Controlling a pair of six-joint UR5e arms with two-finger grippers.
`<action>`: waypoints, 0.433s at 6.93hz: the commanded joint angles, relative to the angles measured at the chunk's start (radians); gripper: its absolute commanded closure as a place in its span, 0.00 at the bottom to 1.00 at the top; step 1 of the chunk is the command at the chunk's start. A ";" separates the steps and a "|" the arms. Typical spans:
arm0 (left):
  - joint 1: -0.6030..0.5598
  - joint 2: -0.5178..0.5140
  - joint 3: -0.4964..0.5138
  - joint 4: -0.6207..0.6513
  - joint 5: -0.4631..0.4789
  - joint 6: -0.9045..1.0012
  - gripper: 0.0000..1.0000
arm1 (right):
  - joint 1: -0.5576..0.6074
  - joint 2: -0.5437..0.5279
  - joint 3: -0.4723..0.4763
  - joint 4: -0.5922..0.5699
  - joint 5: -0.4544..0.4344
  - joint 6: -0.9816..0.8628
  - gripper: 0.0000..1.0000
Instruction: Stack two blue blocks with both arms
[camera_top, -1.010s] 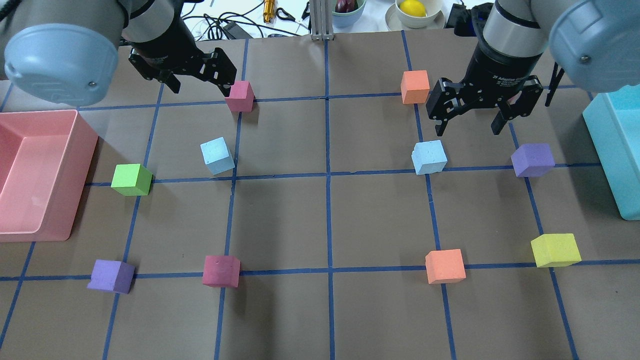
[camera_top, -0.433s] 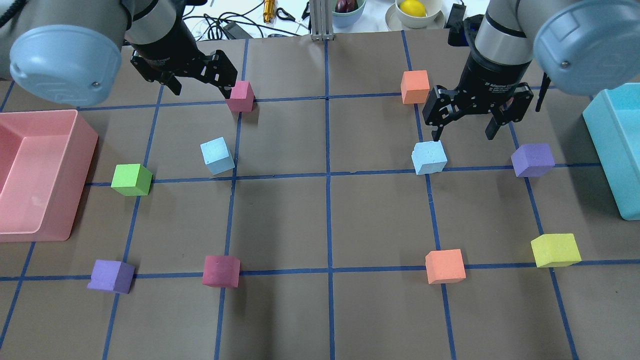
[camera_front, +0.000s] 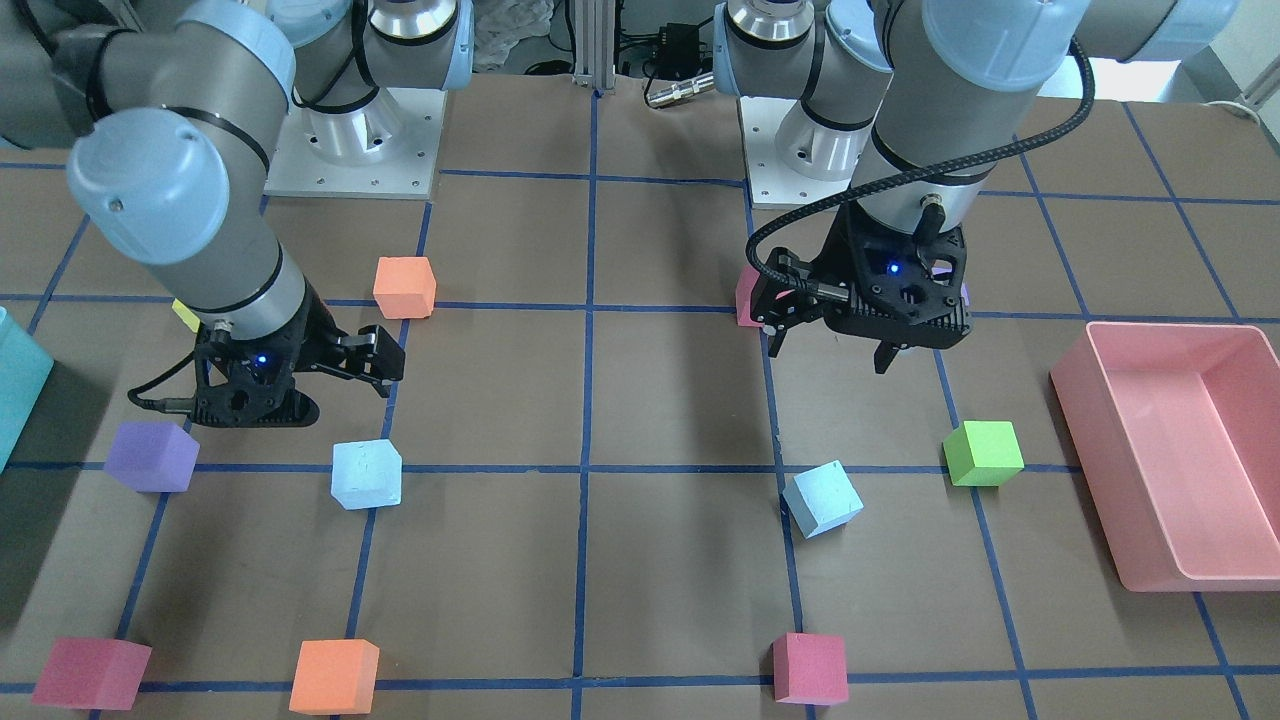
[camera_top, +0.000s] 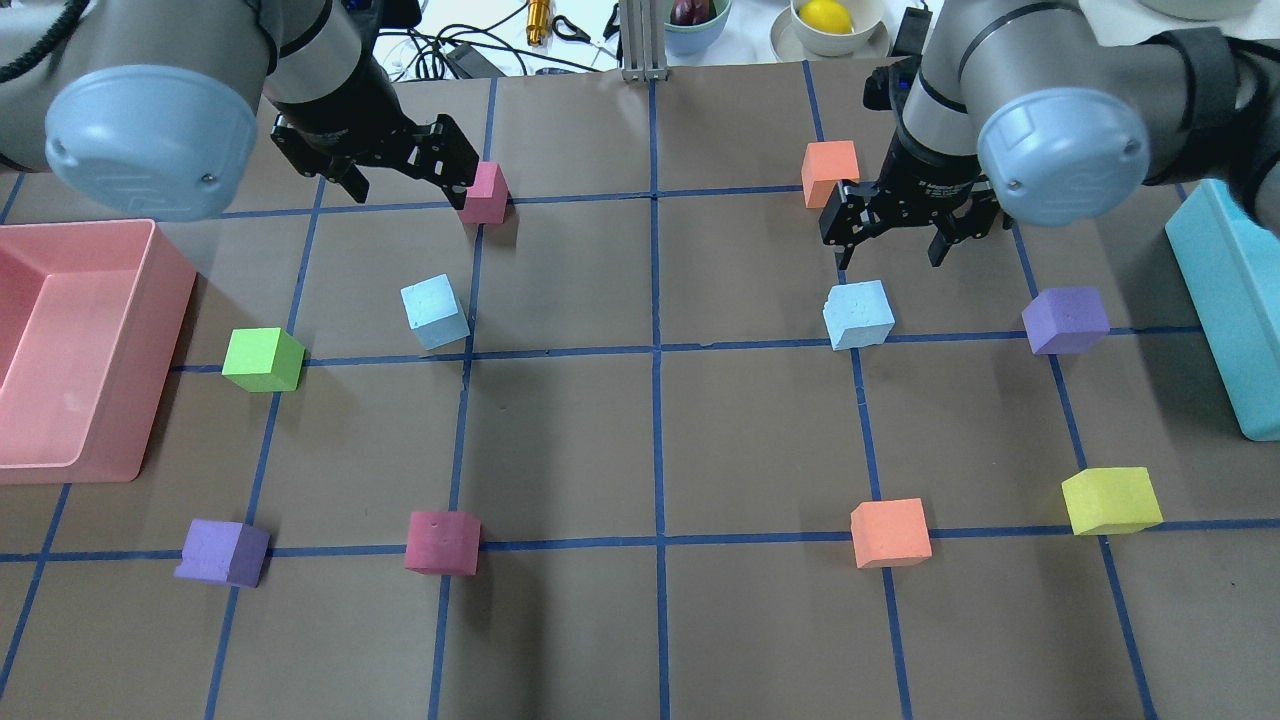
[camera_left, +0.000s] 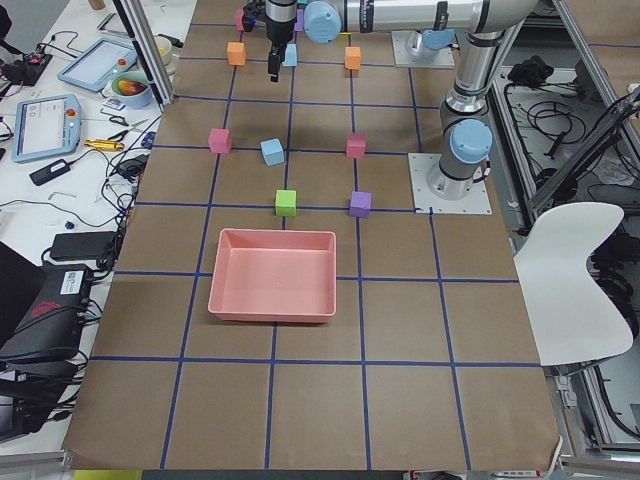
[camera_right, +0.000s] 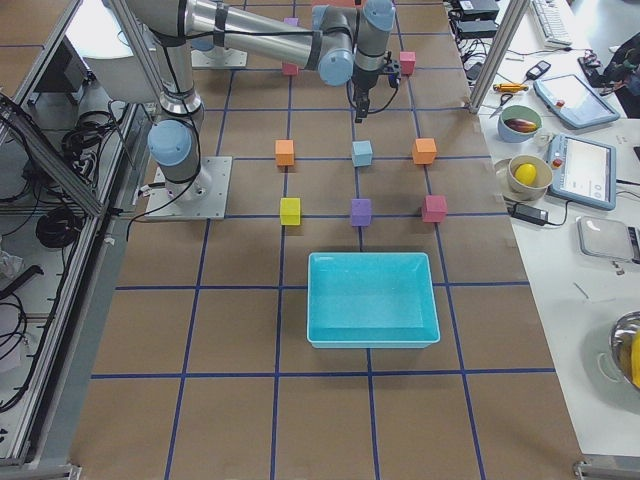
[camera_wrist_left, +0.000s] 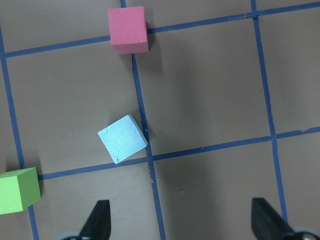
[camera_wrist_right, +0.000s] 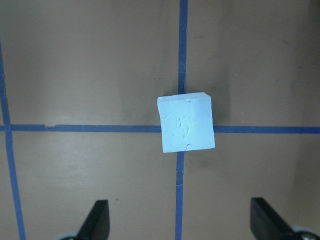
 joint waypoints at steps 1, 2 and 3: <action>0.051 -0.011 -0.046 0.011 -0.002 0.004 0.00 | 0.000 0.021 0.057 -0.118 -0.019 -0.001 0.00; 0.074 -0.020 -0.060 0.029 -0.006 0.021 0.00 | 0.000 0.038 0.106 -0.137 -0.060 0.002 0.00; 0.076 -0.041 -0.070 0.071 -0.003 0.019 0.00 | 0.000 0.056 0.164 -0.240 -0.062 0.000 0.00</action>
